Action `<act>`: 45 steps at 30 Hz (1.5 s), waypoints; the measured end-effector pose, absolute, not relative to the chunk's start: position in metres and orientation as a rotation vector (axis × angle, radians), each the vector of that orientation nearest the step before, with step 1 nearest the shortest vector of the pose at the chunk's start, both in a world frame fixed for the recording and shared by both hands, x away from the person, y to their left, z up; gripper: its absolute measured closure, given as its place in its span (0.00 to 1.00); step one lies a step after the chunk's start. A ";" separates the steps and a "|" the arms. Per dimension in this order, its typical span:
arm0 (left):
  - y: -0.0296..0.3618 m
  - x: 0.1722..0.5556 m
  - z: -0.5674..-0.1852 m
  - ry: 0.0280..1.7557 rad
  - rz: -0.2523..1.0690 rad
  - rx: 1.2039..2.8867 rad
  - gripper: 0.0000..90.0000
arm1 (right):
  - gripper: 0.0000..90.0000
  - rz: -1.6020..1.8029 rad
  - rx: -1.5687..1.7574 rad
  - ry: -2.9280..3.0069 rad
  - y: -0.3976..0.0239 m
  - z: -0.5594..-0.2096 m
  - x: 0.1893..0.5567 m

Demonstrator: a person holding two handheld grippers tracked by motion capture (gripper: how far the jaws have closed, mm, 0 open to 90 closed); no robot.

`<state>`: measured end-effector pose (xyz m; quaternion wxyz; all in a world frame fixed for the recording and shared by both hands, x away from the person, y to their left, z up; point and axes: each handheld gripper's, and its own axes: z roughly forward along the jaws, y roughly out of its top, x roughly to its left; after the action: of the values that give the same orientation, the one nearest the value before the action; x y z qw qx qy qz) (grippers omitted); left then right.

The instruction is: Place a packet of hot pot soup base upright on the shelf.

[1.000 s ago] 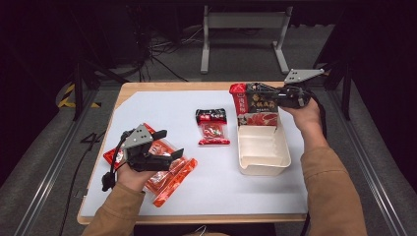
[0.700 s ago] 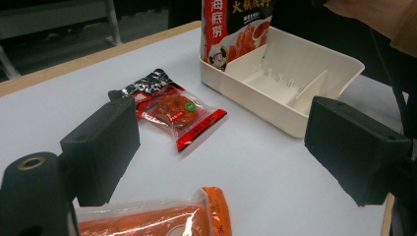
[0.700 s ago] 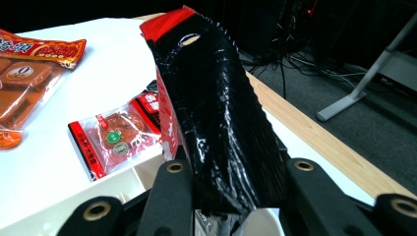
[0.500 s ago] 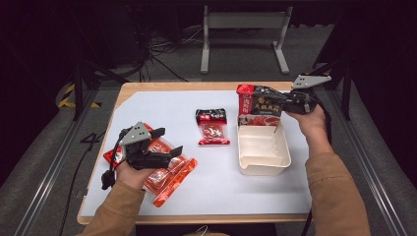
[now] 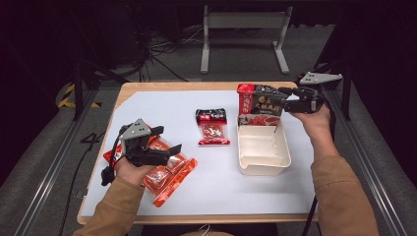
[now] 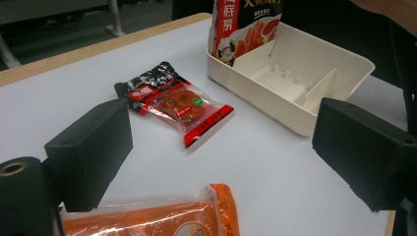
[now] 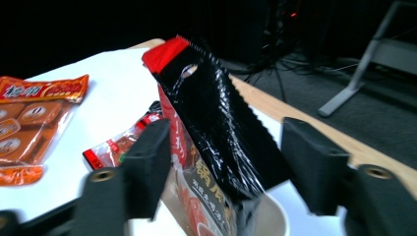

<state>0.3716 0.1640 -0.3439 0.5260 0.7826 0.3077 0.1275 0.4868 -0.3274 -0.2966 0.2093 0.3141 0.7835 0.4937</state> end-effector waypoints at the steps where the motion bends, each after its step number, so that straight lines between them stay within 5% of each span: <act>1: 0.165 0.372 -0.343 0.733 0.308 1.878 0.09 | 0.35 1.367 0.873 2.166 -0.329 -0.294 0.483; 18: 0.184 0.371 -0.335 0.759 0.347 1.880 0.09 | 0.23 1.345 0.901 2.097 -0.349 -0.277 0.439; 45: 0.223 0.374 -0.327 0.802 0.404 1.866 0.12 | 0.19 1.326 0.967 2.033 -0.366 -0.318 0.384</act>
<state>0.3739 0.2225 -0.3275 0.5102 0.7750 0.3331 0.1677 0.3841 -0.3655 -0.3185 0.2612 0.3572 0.7511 0.4899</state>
